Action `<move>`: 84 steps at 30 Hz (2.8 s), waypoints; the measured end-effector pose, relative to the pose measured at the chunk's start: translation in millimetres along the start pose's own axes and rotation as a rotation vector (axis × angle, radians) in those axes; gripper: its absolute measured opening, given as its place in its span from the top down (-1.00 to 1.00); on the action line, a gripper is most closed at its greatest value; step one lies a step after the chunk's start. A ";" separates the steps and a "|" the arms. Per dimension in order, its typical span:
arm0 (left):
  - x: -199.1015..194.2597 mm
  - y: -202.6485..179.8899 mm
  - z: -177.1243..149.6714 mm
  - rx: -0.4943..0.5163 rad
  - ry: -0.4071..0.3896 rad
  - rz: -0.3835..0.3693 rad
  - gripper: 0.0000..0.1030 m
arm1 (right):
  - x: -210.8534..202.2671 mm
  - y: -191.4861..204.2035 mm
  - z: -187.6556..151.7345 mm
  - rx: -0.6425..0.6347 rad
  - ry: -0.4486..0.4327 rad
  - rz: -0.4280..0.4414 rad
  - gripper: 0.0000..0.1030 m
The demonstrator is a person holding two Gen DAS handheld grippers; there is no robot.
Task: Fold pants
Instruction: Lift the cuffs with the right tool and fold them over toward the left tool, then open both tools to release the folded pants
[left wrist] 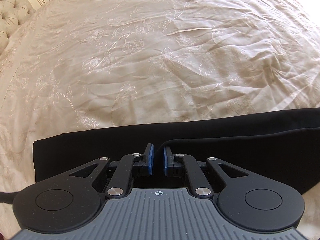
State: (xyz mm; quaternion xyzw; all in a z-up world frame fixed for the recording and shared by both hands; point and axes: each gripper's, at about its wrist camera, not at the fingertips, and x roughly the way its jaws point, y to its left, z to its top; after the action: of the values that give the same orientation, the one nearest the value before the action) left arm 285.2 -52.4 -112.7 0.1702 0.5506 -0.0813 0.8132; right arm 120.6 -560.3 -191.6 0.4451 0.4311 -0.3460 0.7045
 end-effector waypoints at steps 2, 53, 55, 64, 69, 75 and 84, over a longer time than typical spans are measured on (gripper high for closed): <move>7.4 -1.4 6.0 -0.003 0.007 0.006 0.81 | 9.7 5.2 3.6 -0.002 0.011 -0.011 0.90; 39.5 -5.9 2.5 0.138 0.024 -0.035 0.79 | 8.0 -2.2 46.8 -0.384 -0.162 -0.019 0.84; 39.3 -8.7 -0.1 0.120 0.036 -0.036 0.78 | 9.3 -1.2 52.1 -0.387 -0.178 -0.059 0.76; 25.6 -34.1 -19.1 0.092 0.105 -0.093 0.78 | 5.5 65.9 14.6 -0.735 -0.110 0.116 0.51; 20.2 -41.9 -32.7 0.038 0.161 -0.110 0.78 | 30.7 123.8 -49.6 -1.019 0.093 0.311 0.51; 5.3 -34.2 -49.6 -0.088 0.202 -0.127 0.78 | 56.7 169.4 -108.6 -1.345 0.238 0.405 0.51; -6.4 -18.0 -77.5 -0.188 0.229 -0.076 0.78 | 81.6 193.7 -124.3 -1.534 0.357 0.425 0.39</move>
State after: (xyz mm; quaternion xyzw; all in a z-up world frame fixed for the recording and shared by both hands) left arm 209.7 -41.1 -136.1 0.0805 0.6509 -0.0400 0.7539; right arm 283.9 -383.1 -231.4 -0.0402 0.5603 0.2626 0.7845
